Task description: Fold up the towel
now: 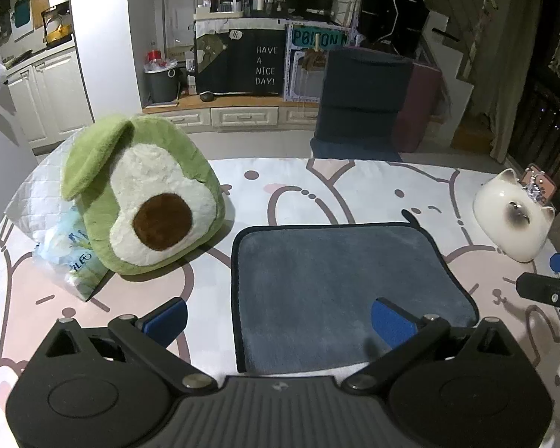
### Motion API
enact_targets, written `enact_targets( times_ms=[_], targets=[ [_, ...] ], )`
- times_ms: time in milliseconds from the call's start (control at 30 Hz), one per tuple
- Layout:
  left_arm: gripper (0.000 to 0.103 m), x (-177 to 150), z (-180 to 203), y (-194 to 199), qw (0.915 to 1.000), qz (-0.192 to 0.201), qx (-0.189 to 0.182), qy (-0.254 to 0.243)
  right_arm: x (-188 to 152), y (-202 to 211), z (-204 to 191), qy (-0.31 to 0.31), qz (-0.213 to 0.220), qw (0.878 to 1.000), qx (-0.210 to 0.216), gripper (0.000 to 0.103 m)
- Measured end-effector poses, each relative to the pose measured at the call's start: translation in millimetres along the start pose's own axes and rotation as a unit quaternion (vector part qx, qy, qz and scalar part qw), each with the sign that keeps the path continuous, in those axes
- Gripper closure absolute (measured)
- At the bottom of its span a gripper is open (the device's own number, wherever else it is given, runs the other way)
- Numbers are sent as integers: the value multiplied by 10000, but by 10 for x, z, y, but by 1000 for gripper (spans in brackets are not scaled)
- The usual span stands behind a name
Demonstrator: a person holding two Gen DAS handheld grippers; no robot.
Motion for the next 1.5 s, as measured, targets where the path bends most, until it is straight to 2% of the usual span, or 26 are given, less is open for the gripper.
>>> enact_targets(
  times_ms=[1100, 1500],
  targets=[
    [0, -514, 271, 1043, 9991, 401, -70, -122, -448, 976, -201, -34, 411, 9991, 84, 0],
    [0, -726, 340, 1412, 9968, 744, -134, -249, -706, 1357, -252, 111, 692, 9975, 37, 0]
  ],
)
Point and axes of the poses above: each gripper's, at about its wrist camera, not at the fingertips, and y roughly against the way its jaws point, z to its right, x to its top, the point moved 6 cm from there along -y, roughly the way its jaws point, and after that the axes turned 1 degree about -z, right-handed, at the moved point
